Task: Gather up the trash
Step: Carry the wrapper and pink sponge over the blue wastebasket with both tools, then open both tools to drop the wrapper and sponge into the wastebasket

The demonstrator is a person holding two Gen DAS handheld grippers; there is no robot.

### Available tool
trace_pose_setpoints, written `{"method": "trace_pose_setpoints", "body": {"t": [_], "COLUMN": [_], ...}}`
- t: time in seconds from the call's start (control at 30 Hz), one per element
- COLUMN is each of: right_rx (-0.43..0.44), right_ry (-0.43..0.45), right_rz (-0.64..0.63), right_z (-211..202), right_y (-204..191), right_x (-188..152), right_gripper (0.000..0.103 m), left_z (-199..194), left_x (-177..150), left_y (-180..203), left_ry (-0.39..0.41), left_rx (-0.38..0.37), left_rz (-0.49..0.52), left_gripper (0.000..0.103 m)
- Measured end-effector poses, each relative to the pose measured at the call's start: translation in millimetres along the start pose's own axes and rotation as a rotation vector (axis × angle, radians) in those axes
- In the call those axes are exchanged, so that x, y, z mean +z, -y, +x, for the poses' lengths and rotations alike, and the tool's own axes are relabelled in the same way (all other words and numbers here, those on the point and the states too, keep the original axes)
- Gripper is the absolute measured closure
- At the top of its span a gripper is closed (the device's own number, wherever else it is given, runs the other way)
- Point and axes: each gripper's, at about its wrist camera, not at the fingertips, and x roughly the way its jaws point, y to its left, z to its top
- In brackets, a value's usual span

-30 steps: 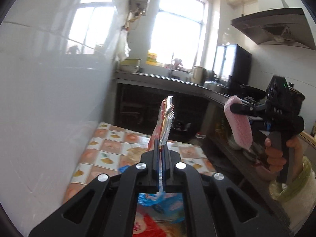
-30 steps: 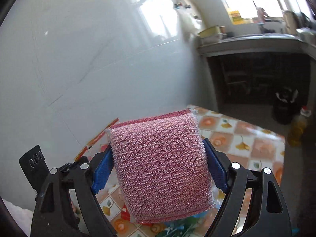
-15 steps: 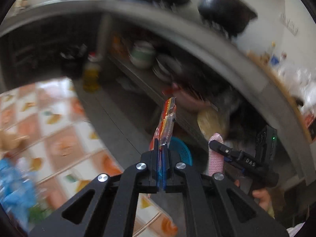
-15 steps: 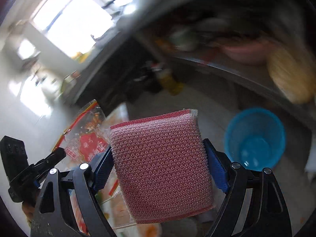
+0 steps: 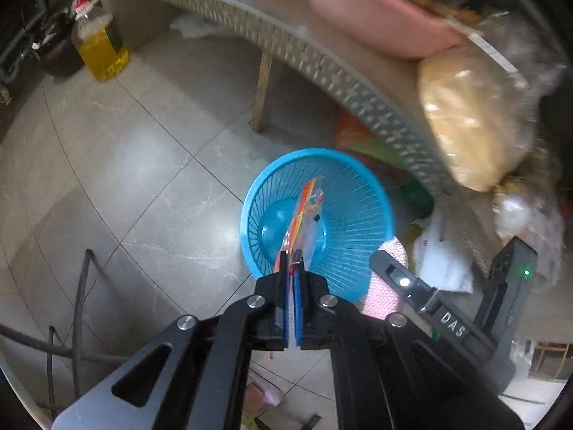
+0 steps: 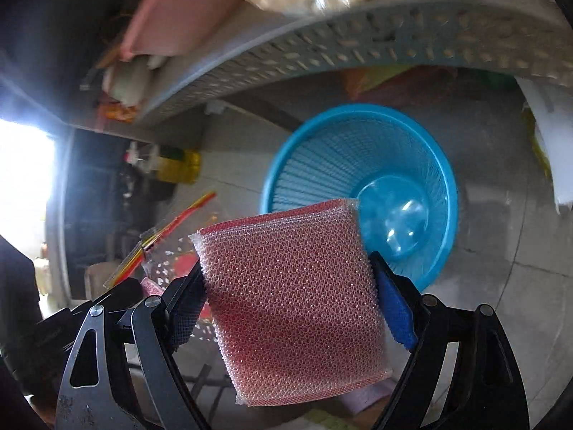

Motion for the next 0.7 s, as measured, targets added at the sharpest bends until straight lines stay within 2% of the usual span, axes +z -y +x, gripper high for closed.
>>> {"method": "trace_pose_setpoints", "body": {"t": [0.1, 0.13, 0.2, 0.23, 0.37, 0.47, 0.57, 0.7], "right_rx": [-0.059, -0.088, -0.124, -0.147, -0.199, -0.200, -0.197, -0.176], "right_ry": [-0.016, -0.020, -0.034, -0.036, -0.014, 0.009, 0.045, 0.109], "right_rz": [-0.018, -0.023, -0.044, -0.055, -0.072, -0.073, -0.098, -0.141], "right_z": [9.6, 19.6, 29.7, 35.0, 34.4, 22.5, 11.2, -19.5], "right_y": [9.0, 11.6, 11.3, 12.9, 20.2, 24.1, 25.3, 21.3], "right_x": [4.9, 8.8, 13.6, 14.2, 10.7, 2.5, -4.8, -21.9], "right_gripper": [0.020, 0.019, 0.016, 0.016, 0.015, 0.015, 0.015, 0.015], "left_z": [22.1, 31.4, 44.2, 45.9, 31.6, 11.8, -18.8, -74.5], "left_x": [12.3, 15.7, 19.6, 20.2, 19.2, 19.3, 14.8, -3.4], "left_y": [2.0, 5.4, 9.3, 7.2, 0.7, -0.3, -3.2, -6.0], "left_ry": [-0.013, -0.025, -0.061, -0.063, -0.037, 0.008, 0.053, 0.124], "left_rx": [0.019, 0.023, 0.054, 0.075, 0.063, 0.094, 0.092, 0.048], "left_rz": [-0.002, 0.009, 0.022, 0.010, -0.002, 0.023, 0.030, 0.052], "left_gripper": [0.099, 0.094, 0.063, 0.059, 0.052, 0.051, 0.049, 0.045]}}
